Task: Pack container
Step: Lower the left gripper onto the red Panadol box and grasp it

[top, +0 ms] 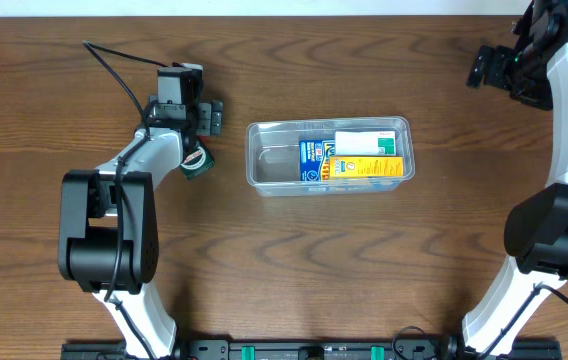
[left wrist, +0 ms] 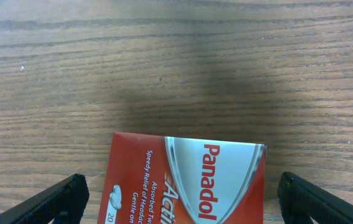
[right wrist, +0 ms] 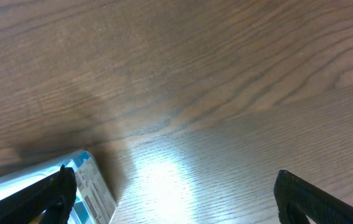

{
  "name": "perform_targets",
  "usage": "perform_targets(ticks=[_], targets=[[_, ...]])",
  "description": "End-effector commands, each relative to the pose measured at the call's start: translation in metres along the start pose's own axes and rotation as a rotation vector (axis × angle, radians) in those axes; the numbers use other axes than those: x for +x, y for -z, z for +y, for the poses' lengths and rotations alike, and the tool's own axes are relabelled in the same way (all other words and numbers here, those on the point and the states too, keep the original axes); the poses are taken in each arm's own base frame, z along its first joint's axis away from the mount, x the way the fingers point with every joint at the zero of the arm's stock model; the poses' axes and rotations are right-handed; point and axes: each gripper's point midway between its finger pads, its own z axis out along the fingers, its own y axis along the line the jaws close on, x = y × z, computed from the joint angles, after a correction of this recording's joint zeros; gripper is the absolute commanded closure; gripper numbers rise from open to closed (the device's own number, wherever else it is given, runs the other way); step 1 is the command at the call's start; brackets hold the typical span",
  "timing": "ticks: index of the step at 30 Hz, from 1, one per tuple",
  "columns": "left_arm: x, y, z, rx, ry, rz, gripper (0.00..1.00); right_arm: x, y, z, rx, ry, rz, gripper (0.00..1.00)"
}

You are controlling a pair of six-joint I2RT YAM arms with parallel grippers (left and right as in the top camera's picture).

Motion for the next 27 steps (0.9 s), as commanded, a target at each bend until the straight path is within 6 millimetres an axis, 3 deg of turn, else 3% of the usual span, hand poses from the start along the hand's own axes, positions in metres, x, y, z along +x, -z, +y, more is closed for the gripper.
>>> perform_targets(ticks=[1, 7, 13, 27], targets=[[0.006, -0.007, -0.001, 0.01, -0.037, 0.016, 0.02, -0.003, 0.005, 0.001, -0.009, -0.014, -0.014, 0.01], [0.017, -0.017, -0.004, 0.013, -0.042, 0.042, 0.02, -0.004, 0.005, 0.001, -0.009, -0.014, -0.014, 0.01], [0.014, -0.017, -0.001, 0.005, -0.038, 0.03, 0.02, -0.004, 0.005, 0.001, -0.009, -0.014, -0.014, 0.01], [0.017, -0.019, 0.023, -0.02, 0.007, 0.038, 0.02, -0.003, 0.005, 0.001, -0.009, -0.014, -0.014, 0.01]])
